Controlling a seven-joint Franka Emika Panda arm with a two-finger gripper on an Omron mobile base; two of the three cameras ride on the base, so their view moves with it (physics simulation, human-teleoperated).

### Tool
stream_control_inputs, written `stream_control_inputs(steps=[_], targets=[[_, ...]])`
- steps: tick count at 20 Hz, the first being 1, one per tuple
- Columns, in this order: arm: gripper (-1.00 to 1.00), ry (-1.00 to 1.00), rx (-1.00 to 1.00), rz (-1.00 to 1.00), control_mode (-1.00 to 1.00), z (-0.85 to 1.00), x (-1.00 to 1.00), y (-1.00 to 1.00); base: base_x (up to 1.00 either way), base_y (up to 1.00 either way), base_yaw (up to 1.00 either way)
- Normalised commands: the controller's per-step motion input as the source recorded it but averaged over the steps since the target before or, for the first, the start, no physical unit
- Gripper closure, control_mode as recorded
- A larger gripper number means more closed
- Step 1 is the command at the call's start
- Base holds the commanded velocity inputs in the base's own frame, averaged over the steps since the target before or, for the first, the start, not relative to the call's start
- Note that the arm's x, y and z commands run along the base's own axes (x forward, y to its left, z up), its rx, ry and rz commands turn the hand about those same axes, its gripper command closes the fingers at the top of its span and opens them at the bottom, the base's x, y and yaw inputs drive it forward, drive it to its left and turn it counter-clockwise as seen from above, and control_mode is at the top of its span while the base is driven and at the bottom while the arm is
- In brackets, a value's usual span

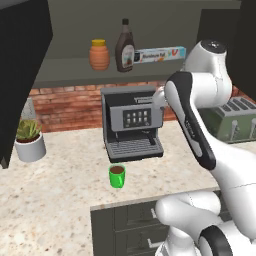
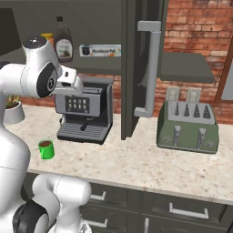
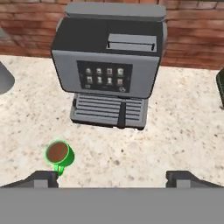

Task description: Pick the syrup bottle and honey bottle from the cabinet and place them next to the mug.

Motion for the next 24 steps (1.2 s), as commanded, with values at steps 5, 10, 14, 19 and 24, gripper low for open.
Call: stream_control_inputs(steps=[5, 10, 14, 19, 24], targets=[[-1.0, -0.27, 0.0, 0.0, -1.0, 0.91, -0.09, 0.0, 0.0, 0.0, 0.0], [-1.0, -0.27, 0.0, 0.0, -1.0, 0.81, 0.0, 0.0, 0.0, 0.0, 0.0], [-1.0, -0.19, 0.12, 0.06, -1.0, 0.39, 0.0, 0.03, 0.0, 0.0, 0.0], [-1.0, -0.14, 0.11, 0.13, -1.0, 0.23, 0.0, 0.24, 0.0, 0.0, 0.0], [-1.0, 0.0, 0.0, 0.1, -1.0, 0.57, 0.0, 0.53, 0.0, 0.0, 0.0]])
